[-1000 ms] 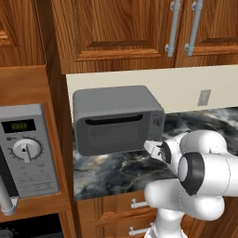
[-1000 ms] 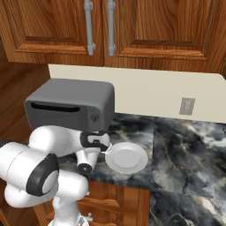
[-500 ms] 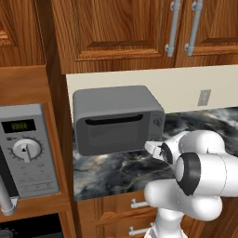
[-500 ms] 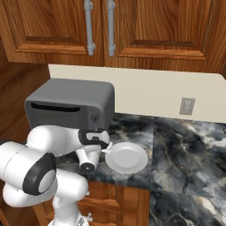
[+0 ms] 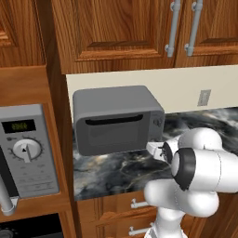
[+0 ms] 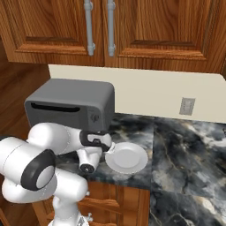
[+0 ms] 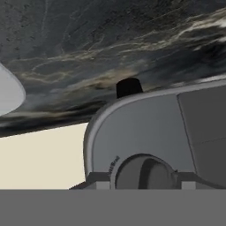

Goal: Pull the toaster oven rack outwards. Pick up the baguette from the plate and place it on the toaster oven rack. Close the toaster oven door fully and set the temperature to the lowest setting.

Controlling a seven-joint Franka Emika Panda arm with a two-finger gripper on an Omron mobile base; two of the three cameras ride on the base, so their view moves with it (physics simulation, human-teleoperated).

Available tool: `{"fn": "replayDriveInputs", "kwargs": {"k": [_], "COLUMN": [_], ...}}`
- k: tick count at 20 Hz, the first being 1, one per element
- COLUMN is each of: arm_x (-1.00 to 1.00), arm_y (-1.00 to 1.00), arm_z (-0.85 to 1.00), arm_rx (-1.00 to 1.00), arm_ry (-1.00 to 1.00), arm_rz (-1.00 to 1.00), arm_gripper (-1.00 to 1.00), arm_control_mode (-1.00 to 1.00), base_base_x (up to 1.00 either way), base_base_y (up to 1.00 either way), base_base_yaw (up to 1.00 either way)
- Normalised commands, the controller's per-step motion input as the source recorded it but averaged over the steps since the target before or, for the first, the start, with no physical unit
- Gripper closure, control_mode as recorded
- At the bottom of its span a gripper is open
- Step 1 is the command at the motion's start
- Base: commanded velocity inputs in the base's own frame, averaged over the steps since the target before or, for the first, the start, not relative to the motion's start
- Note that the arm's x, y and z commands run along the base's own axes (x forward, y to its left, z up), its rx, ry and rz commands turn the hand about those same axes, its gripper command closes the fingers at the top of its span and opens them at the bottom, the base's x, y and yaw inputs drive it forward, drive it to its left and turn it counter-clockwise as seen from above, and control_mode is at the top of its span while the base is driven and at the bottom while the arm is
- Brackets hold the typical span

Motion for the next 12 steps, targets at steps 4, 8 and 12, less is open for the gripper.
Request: {"fn": "replayDriveInputs", "kwargs": {"k": [4, 8, 12], "arm_x": [0.19, 0.17, 0.12], "arm_y": [0.21, 0.42, 0.20], "arm_z": [-0.04, 0.00, 0.00], "arm_rx": [-0.23, -0.19, -0.12], "arm_ry": [0.10, 0.12, 0.14], "arm_rz": [-0.18, -0.17, -0.13], "arm_gripper": [1.00, 1.00, 1.00], "arm_control_mode": [-1.00, -1.00, -1.00], "base_base_x": [0.00, 0.00, 0.00], "base_base_y": [0.00, 0.00, 0.00], "base_base_yaw": [0.00, 0.00, 0.00]}}
